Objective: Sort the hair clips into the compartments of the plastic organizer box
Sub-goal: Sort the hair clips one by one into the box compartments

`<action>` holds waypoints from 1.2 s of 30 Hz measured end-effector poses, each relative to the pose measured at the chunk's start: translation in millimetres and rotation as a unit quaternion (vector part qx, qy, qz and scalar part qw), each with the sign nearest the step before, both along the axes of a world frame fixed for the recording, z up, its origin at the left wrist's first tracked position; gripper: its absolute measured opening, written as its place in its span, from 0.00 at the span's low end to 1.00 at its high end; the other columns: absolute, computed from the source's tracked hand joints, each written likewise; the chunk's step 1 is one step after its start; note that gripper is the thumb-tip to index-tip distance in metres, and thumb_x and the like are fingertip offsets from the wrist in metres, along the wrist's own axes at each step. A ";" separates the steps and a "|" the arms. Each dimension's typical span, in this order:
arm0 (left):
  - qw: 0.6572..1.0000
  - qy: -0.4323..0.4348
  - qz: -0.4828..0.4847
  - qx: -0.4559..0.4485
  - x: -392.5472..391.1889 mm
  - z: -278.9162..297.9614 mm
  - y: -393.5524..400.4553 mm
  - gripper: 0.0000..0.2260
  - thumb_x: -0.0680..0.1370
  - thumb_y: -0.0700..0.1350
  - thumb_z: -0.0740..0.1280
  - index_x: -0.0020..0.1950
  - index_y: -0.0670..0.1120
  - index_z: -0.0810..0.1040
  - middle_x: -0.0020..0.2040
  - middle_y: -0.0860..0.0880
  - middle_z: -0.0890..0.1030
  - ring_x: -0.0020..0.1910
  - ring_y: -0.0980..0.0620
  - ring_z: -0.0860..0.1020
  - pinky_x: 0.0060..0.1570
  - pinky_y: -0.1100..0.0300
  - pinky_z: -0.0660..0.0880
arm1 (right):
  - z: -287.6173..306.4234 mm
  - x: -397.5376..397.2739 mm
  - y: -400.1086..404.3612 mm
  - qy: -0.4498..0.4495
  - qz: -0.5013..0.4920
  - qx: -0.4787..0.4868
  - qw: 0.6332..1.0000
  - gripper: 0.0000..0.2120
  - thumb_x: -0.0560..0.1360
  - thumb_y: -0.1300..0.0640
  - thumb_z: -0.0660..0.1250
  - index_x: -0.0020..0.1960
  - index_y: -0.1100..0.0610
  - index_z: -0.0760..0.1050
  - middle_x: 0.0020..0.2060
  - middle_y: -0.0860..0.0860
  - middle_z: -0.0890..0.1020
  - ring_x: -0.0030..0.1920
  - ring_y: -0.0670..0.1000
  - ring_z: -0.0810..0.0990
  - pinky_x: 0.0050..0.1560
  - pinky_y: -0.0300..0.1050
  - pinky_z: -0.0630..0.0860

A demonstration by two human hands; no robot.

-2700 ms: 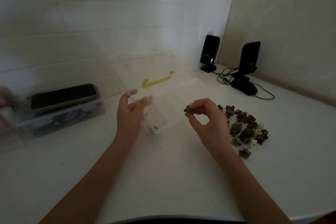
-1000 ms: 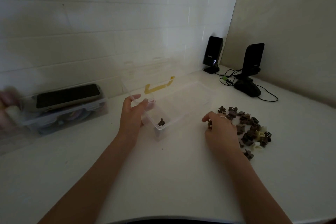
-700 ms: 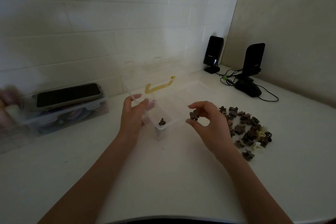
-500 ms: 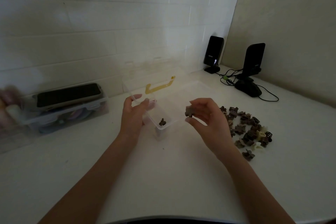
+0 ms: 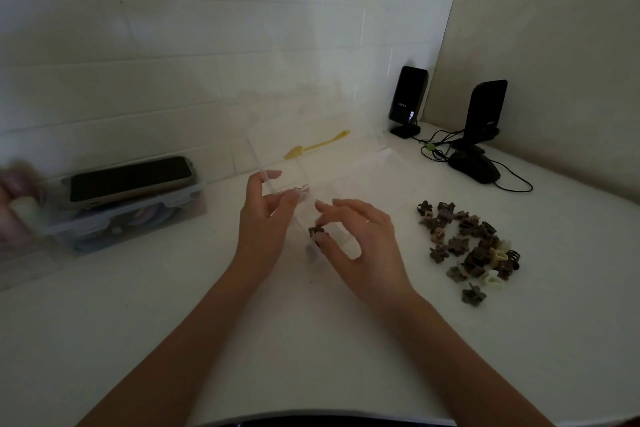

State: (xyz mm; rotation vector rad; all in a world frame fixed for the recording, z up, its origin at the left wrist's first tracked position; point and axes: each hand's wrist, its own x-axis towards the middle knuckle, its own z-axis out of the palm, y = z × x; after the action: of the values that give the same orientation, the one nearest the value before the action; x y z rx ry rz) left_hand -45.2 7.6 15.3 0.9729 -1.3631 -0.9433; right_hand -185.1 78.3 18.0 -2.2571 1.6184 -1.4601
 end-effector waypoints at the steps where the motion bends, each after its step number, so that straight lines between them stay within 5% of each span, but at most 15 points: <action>1: 1.000 0.010 -0.001 0.007 0.3 -0.2 -0.3 0.09 0.78 0.43 0.66 0.54 0.54 0.69 0.44 0.49 0.85 0.44 0.53 0.83 0.51 0.46 0.78 | 1.1 -0.5 0.2 -0.003 -0.003 0.003 1.000 0.08 0.73 0.47 0.63 0.49 0.47 0.76 0.56 0.40 0.80 0.62 0.44 0.73 0.64 0.44 0.63; 4: 0.999 0.028 -0.008 0.028 1.8 -1.6 -2.2 0.10 0.77 0.44 0.67 0.55 0.53 0.70 0.43 0.49 0.85 0.46 0.53 0.83 0.52 0.41 0.78 | 6.4 -9.7 3.2 -0.049 -0.057 -0.033 0.997 0.07 0.75 0.50 0.62 0.47 0.49 0.77 0.52 0.39 0.80 0.58 0.46 0.75 0.61 0.53 0.68; 7: 0.999 0.029 -0.018 0.034 3.4 -2.7 -3.7 0.10 0.74 0.49 0.67 0.52 0.57 0.70 0.43 0.51 0.86 0.49 0.52 0.83 0.53 0.37 0.76 | 10.9 -24.9 4.7 -0.065 -0.206 -0.030 0.976 0.07 0.76 0.52 0.60 0.49 0.50 0.76 0.46 0.39 0.77 0.56 0.49 0.74 0.58 0.47 0.62; 11: 0.999 0.031 -0.019 0.037 2.7 -2.2 -3.9 0.10 0.72 0.51 0.67 0.51 0.58 0.70 0.43 0.53 0.86 0.50 0.50 0.83 0.53 0.35 0.75 | 4.8 -53.2 1.8 -0.033 -0.379 0.114 0.918 0.11 0.75 0.56 0.60 0.57 0.52 0.69 0.52 0.51 0.80 0.63 0.56 0.69 0.63 0.54 0.58; 15: 0.999 0.027 -0.017 0.040 2.4 -1.6 -2.8 0.09 0.75 0.48 0.68 0.51 0.57 0.70 0.41 0.54 0.86 0.49 0.49 0.83 0.53 0.37 0.76 | -2.1 -72.2 -2.2 0.008 -0.439 0.253 0.862 0.13 0.74 0.59 0.59 0.58 0.54 0.69 0.60 0.54 0.76 0.64 0.58 0.66 0.65 0.59 0.56; 22: 0.999 0.019 -0.021 0.046 4.4 -2.9 -4.1 0.12 0.71 0.53 0.67 0.52 0.57 0.70 0.43 0.53 0.86 0.50 0.45 0.82 0.52 0.36 0.77 | -10.5 -82.4 -9.2 -0.004 -0.396 0.214 0.893 0.17 0.70 0.70 0.59 0.54 0.53 0.75 0.52 0.54 0.77 0.56 0.57 0.74 0.61 0.54 0.68; 26: 0.998 0.019 -0.020 0.048 4.0 -2.9 -4.9 0.12 0.73 0.52 0.68 0.53 0.56 0.69 0.43 0.52 0.86 0.48 0.49 0.83 0.51 0.37 0.77 | -4.9 -75.9 -7.1 -0.134 -0.304 0.154 0.930 0.12 0.72 0.68 0.65 0.51 0.53 0.75 0.45 0.51 0.80 0.47 0.50 0.78 0.48 0.45 0.75; 30: 0.999 0.017 -0.012 0.044 2.4 -2.8 -4.3 0.10 0.77 0.46 0.66 0.56 0.51 0.69 0.41 0.53 0.85 0.41 0.56 0.82 0.51 0.42 0.77 | 4.0 -71.8 -2.2 -0.280 -0.243 0.118 0.921 0.07 0.70 0.62 0.73 0.46 0.56 0.77 0.39 0.48 0.81 0.40 0.44 0.80 0.36 0.27 0.72; 36: 0.999 0.008 -0.014 0.047 2.3 -4.4 -6.8 0.09 0.76 0.48 0.67 0.52 0.56 0.69 0.41 0.55 0.86 0.47 0.49 0.82 0.52 0.41 0.77 | 15.5 -64.5 -0.7 -0.409 -0.133 0.087 0.899 0.08 0.70 0.63 0.73 0.48 0.57 0.77 0.41 0.51 0.83 0.37 0.44 0.82 0.38 0.33 0.77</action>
State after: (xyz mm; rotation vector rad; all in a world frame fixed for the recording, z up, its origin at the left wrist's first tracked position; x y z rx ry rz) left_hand -42.9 0.8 10.8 1.0169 -1.3325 -1.0414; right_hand -249.6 77.6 33.4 -1.0749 1.6628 -1.8523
